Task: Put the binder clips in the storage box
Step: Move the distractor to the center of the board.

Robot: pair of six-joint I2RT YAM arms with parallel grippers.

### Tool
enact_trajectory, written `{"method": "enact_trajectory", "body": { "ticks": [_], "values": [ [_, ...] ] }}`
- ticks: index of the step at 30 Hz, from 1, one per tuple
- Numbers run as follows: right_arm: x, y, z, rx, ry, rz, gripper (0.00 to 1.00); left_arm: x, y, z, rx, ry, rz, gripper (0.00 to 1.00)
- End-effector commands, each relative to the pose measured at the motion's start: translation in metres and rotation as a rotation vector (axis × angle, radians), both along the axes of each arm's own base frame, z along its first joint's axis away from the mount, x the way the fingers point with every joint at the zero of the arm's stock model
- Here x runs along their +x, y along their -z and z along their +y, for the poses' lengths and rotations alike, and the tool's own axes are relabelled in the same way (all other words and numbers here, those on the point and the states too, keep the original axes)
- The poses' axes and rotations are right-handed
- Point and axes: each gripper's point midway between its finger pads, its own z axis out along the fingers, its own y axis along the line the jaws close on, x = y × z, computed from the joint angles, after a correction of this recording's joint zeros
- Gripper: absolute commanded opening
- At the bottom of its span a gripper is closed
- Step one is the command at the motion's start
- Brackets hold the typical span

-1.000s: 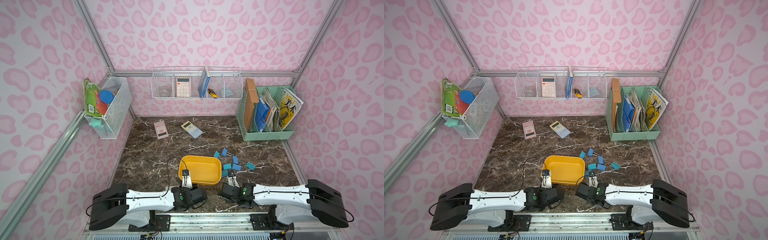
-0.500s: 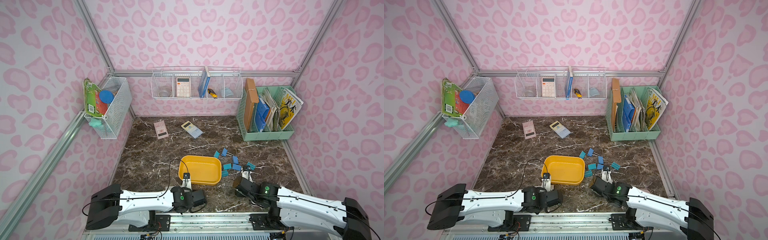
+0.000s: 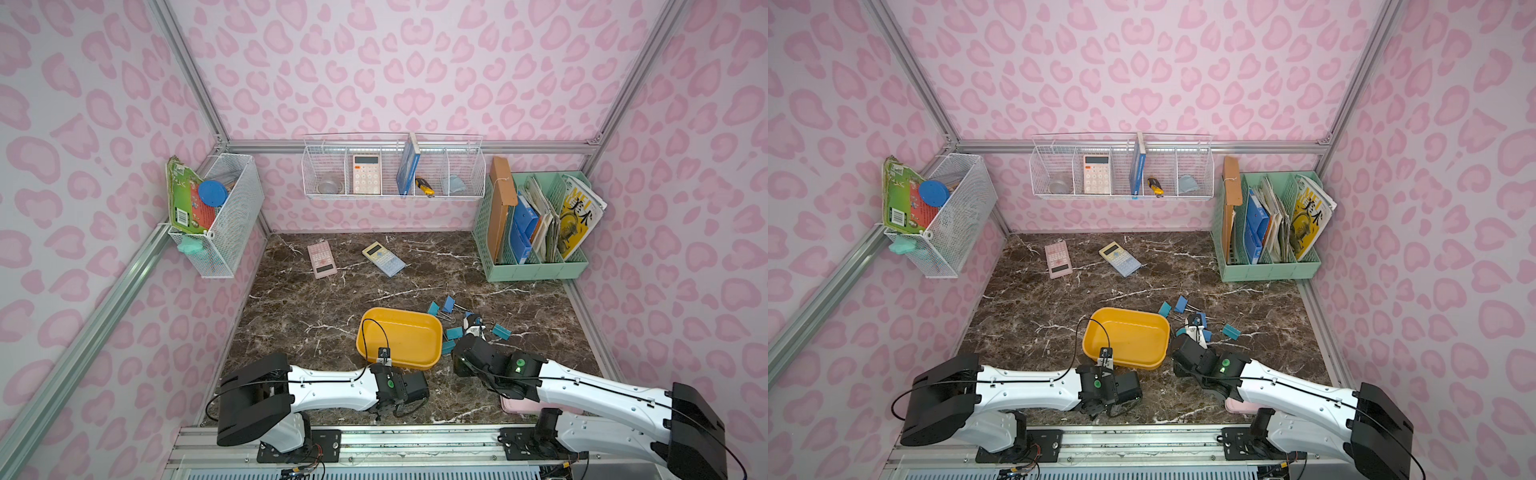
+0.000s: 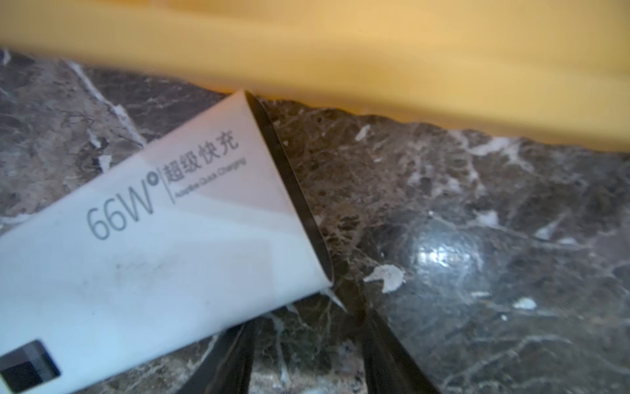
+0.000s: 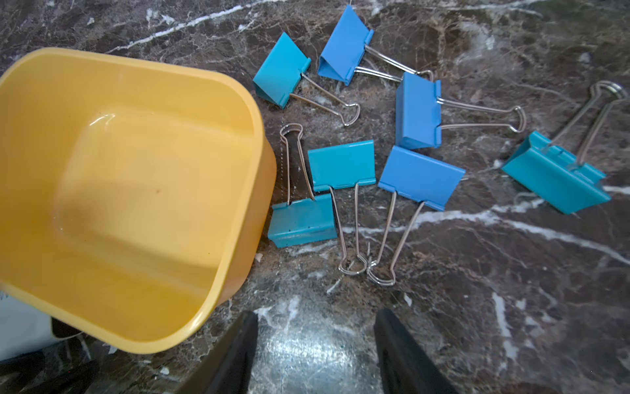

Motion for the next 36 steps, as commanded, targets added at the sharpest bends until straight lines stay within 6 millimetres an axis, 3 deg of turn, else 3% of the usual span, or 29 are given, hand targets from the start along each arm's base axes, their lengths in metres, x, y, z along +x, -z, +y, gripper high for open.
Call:
{"method": "enact_trajectory", "body": {
  "ticks": [1,5,10,16,23,27,29,33,36],
  "values": [
    [0.003,-0.003,0.002,0.001,-0.020,-0.020,0.59,-0.008,0.007,0.040,0.119,-0.037,0.033,0.54],
    [0.003,-0.003,0.000,0.006,-0.022,-0.024,0.59,-0.017,0.006,0.075,0.163,-0.108,0.027,0.54],
    [0.006,-0.006,0.005,0.032,-0.043,-0.034,0.59,-0.013,0.004,0.112,0.211,-0.218,-0.001,0.54],
    [0.004,-0.008,0.020,0.045,-0.104,-0.016,0.59,0.010,-0.006,0.134,0.200,-0.336,-0.004,0.54],
    [0.005,-0.017,0.026,0.055,-0.127,-0.021,0.60,0.034,-0.003,0.159,0.159,-0.476,-0.005,0.55],
    [0.000,-0.017,0.026,0.073,-0.145,-0.013,0.59,0.046,-0.010,0.152,0.153,-0.456,0.005,0.53],
    [-0.003,-0.019,0.024,0.077,-0.145,-0.015,0.59,0.045,-0.030,0.144,0.154,-0.427,-0.020,0.52],
    [-0.006,-0.017,0.017,0.101,-0.139,-0.036,0.59,0.034,-0.087,0.118,0.088,-0.350,-0.155,0.53],
    [-0.006,-0.014,0.013,0.104,-0.131,-0.040,0.59,0.026,-0.090,0.086,-0.010,-0.275,-0.137,0.52]
  ]
}}
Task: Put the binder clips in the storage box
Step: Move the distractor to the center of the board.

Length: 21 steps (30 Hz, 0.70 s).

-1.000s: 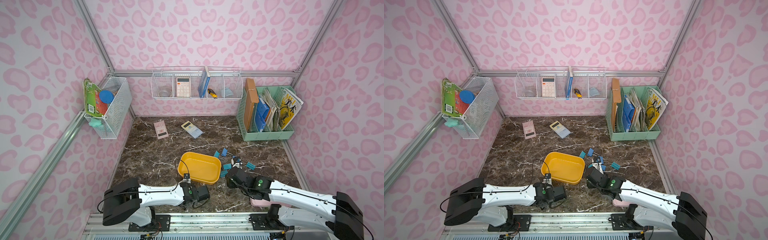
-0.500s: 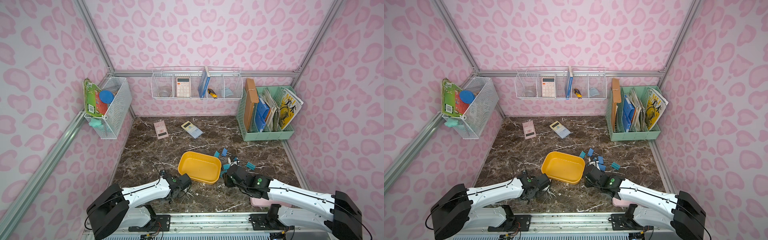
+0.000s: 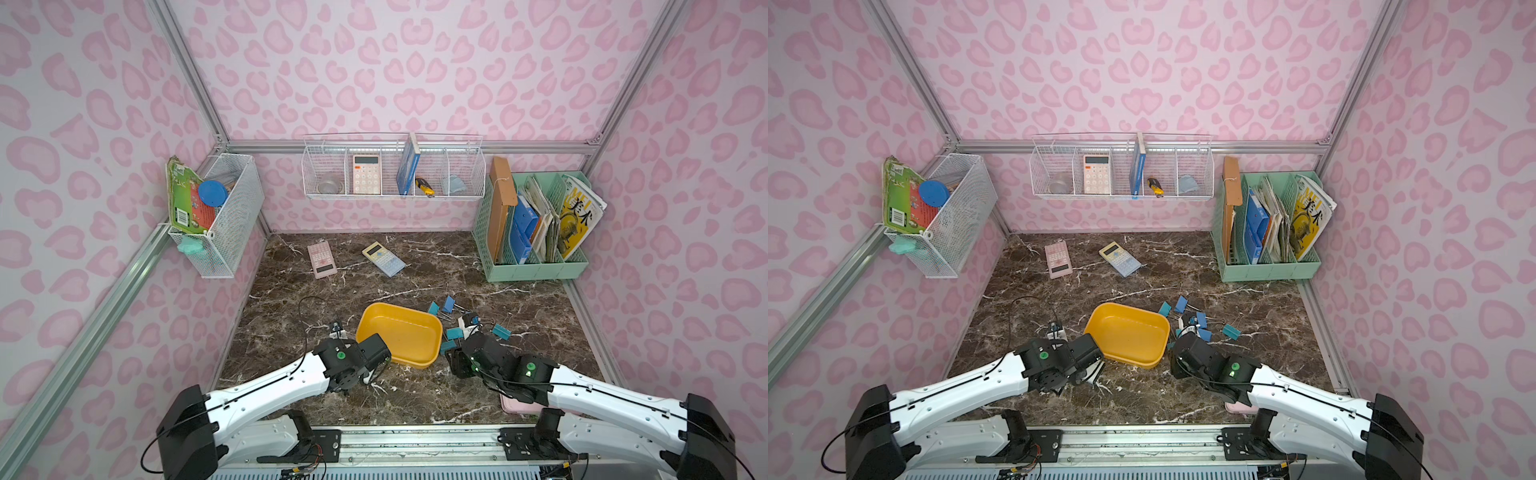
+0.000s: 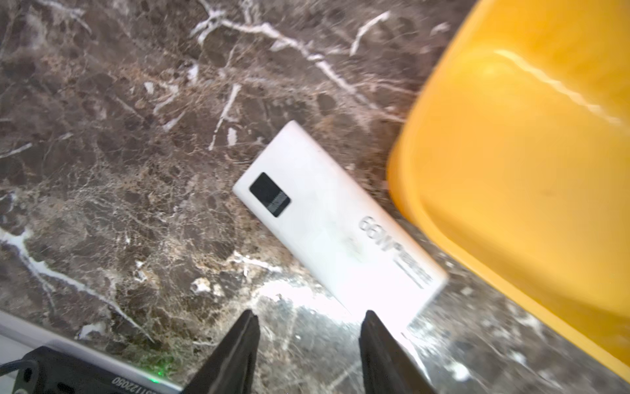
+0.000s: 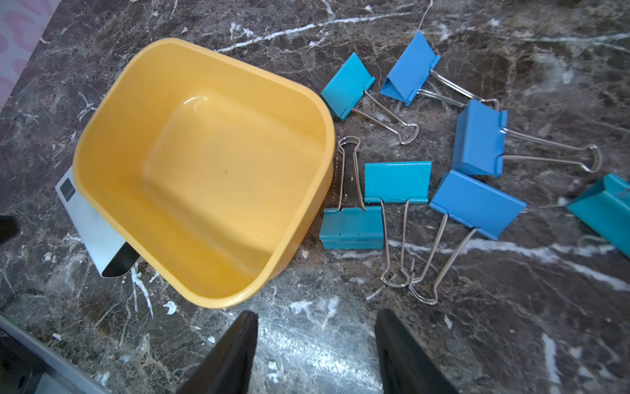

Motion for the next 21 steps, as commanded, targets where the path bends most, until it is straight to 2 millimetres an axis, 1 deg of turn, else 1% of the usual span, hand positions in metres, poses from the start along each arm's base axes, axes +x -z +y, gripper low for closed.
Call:
{"method": "enact_trajectory", "body": {
  "ticks": [1,2,5,6,7,10,11,14,16,18,21],
  "values": [
    [0.002,-0.001,-0.001,0.010,0.003,-0.010,0.59,-0.017,0.002,-0.005,0.029,0.018,0.045,0.52],
    [0.002,-0.002,-0.002,0.007,0.004,-0.012,0.59,-0.019,0.007,-0.013,0.038,0.044,0.055,0.52],
    [0.003,-0.005,-0.004,0.004,0.007,-0.023,0.59,-0.024,0.028,-0.041,0.055,0.106,0.098,0.50],
    [0.003,-0.006,-0.006,0.006,0.011,-0.026,0.59,-0.024,0.036,-0.053,0.048,0.126,0.104,0.50],
    [0.004,-0.008,-0.007,0.011,0.013,-0.030,0.59,-0.023,0.042,-0.065,0.031,0.146,0.102,0.50],
    [0.005,-0.013,-0.010,0.034,0.023,-0.041,0.59,-0.017,0.053,-0.090,0.001,0.169,0.083,0.49],
    [0.005,-0.013,-0.011,0.039,0.023,-0.041,0.59,-0.014,0.055,-0.096,-0.003,0.176,0.076,0.49],
    [0.005,-0.011,-0.013,0.032,0.023,-0.038,0.59,-0.002,0.056,-0.102,0.036,0.174,0.037,0.49],
    [0.004,-0.008,-0.014,0.028,0.025,-0.034,0.59,0.002,0.058,-0.100,0.060,0.169,0.024,0.49],
    [0.004,-0.007,-0.014,0.035,0.025,-0.030,0.59,0.003,0.064,-0.091,0.084,0.152,0.032,0.48],
    [0.006,-0.006,-0.015,0.043,0.027,-0.029,0.59,0.000,0.076,-0.069,0.107,0.119,0.047,0.47]
  ]
}}
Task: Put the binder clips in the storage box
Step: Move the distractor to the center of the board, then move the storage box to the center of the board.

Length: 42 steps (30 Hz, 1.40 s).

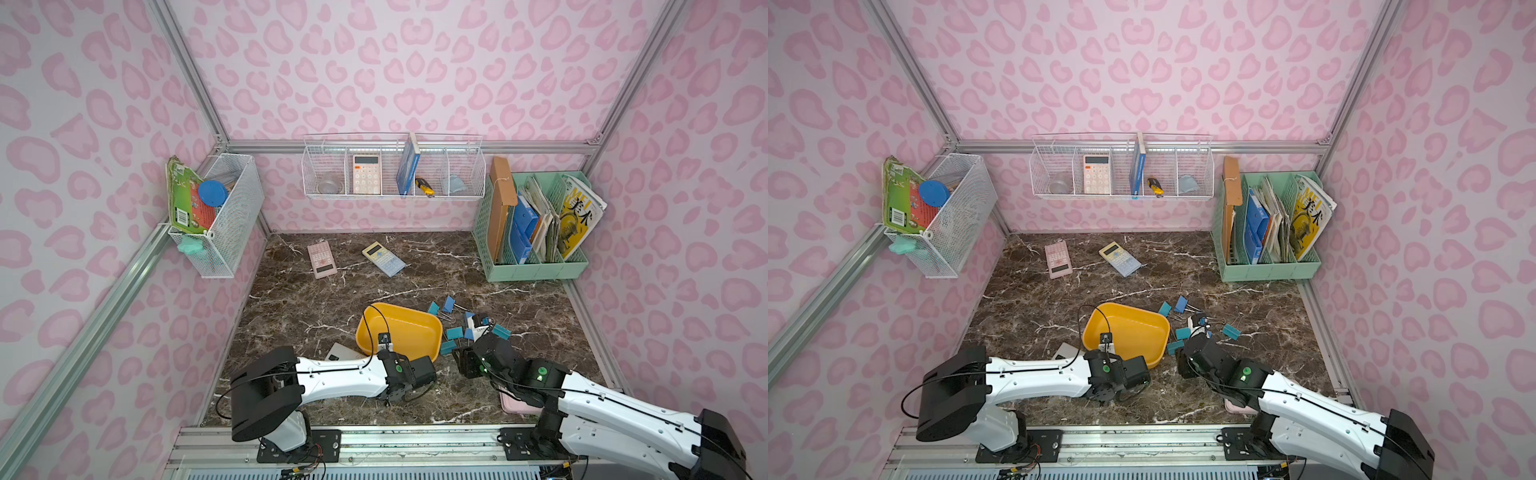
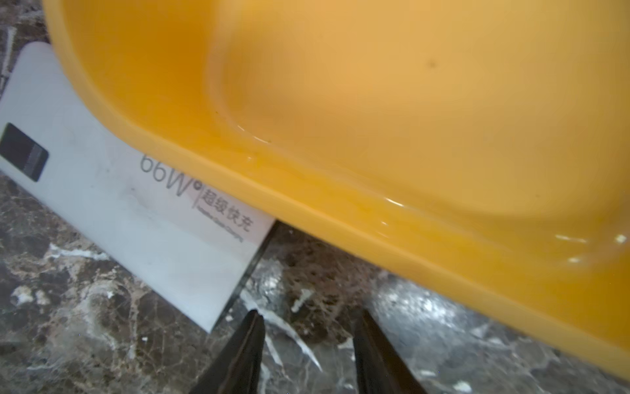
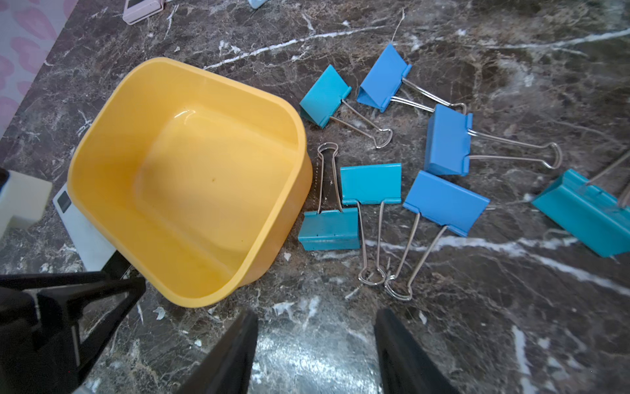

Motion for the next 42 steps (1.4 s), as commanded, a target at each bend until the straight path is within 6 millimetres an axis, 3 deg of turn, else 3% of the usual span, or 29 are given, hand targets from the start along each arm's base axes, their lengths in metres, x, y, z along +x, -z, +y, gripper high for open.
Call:
{"method": "enact_trajectory", "body": {
  "ticks": [1,6,10,13,17,23,29,34,42],
  "values": [
    [0.002,-0.002,0.002,0.011,-0.008,-0.003,0.59,0.000,0.008,0.024,0.041,-0.030,-0.009,0.48],
    [0.005,-0.002,0.006,0.006,-0.018,-0.008,0.59,0.003,0.020,0.072,0.126,-0.123,0.013,0.48],
    [0.006,0.001,0.009,0.008,-0.027,-0.004,0.59,0.014,0.016,0.104,0.176,-0.196,-0.003,0.48],
    [0.005,0.006,0.010,0.003,-0.036,0.001,0.60,0.022,0.006,0.120,0.185,-0.227,-0.030,0.48],
    [0.005,0.002,0.013,0.019,-0.045,-0.002,0.60,0.027,-0.023,0.126,0.191,-0.210,-0.080,0.51],
    [0.010,-0.010,0.012,0.058,-0.041,-0.023,0.61,0.032,-0.073,0.120,0.089,-0.135,-0.168,0.56],
    [0.011,-0.009,0.031,0.094,-0.097,-0.004,0.61,0.060,-0.108,0.094,0.052,0.023,-0.259,0.59],
    [0.015,-0.009,0.045,0.107,-0.125,-0.003,0.61,0.081,-0.113,0.039,-0.125,0.201,-0.258,0.61],
    [0.025,0.004,0.056,0.054,-0.121,0.037,0.60,0.111,-0.084,0.020,-0.114,0.225,-0.161,0.61]
  ]
}}
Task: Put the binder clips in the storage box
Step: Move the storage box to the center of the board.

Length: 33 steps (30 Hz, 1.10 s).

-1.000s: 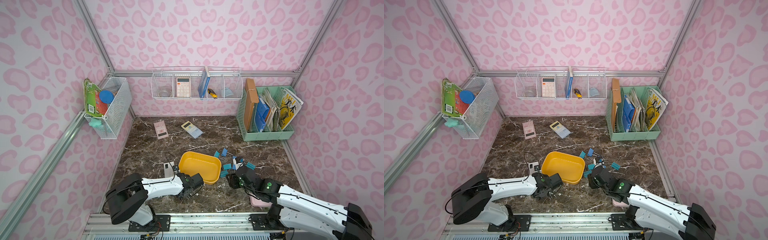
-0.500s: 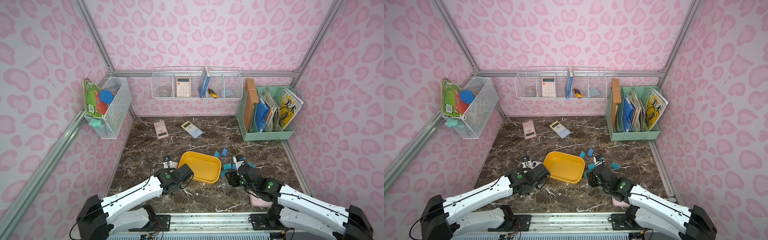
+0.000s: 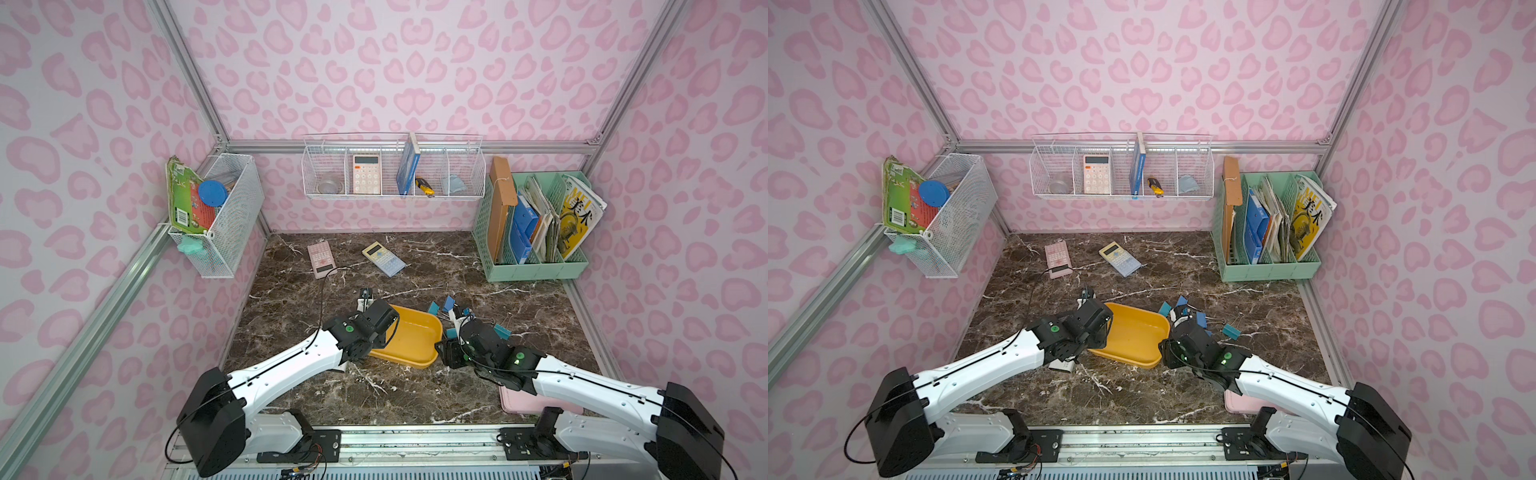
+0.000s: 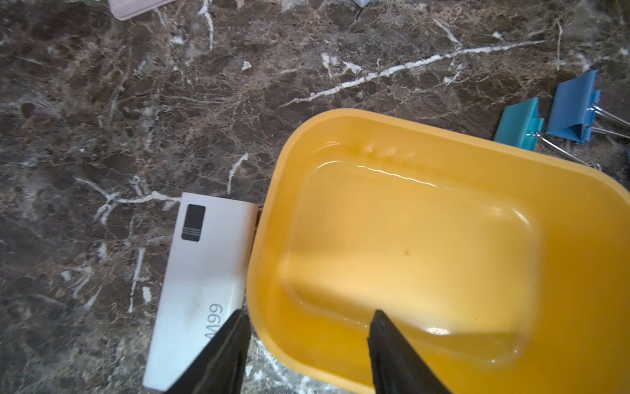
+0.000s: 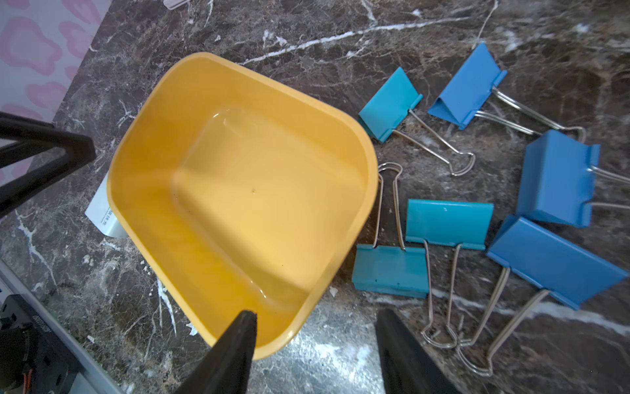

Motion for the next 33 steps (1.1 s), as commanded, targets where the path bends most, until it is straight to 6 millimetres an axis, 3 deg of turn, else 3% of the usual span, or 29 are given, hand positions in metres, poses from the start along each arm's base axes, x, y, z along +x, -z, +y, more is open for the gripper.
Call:
{"method": "enact_trajectory", "body": {
  "ticks": [1,7,12,15,17,21,26,33],
  "values": [
    [0.006,-0.002,0.006,0.001,0.000,-0.008,0.60,0.009,0.004,-0.016,-0.050,0.059,0.009,0.61],
    [0.010,-0.004,0.015,0.002,-0.020,-0.015,0.60,0.015,0.017,-0.034,-0.069,0.096,0.075,0.59],
    [0.016,-0.020,0.028,0.026,-0.055,-0.048,0.56,0.021,0.029,-0.036,-0.037,0.074,0.115,0.55],
    [0.022,-0.026,0.041,0.038,-0.081,-0.057,0.40,0.022,0.034,-0.034,-0.047,0.059,0.125,0.49],
    [0.025,-0.024,0.051,0.035,-0.106,-0.046,0.28,0.023,0.040,-0.034,-0.055,0.054,0.141,0.40],
    [0.032,-0.006,0.068,-0.024,-0.144,0.019,0.00,0.025,0.057,-0.037,-0.065,0.055,0.195,0.22],
    [0.025,0.022,0.071,-0.093,-0.185,0.094,0.00,0.009,0.075,-0.042,-0.098,0.047,0.290,0.09],
    [0.003,0.038,0.047,-0.164,-0.214,0.150,0.00,-0.034,0.083,-0.058,-0.120,0.071,0.358,0.09]
  ]
}}
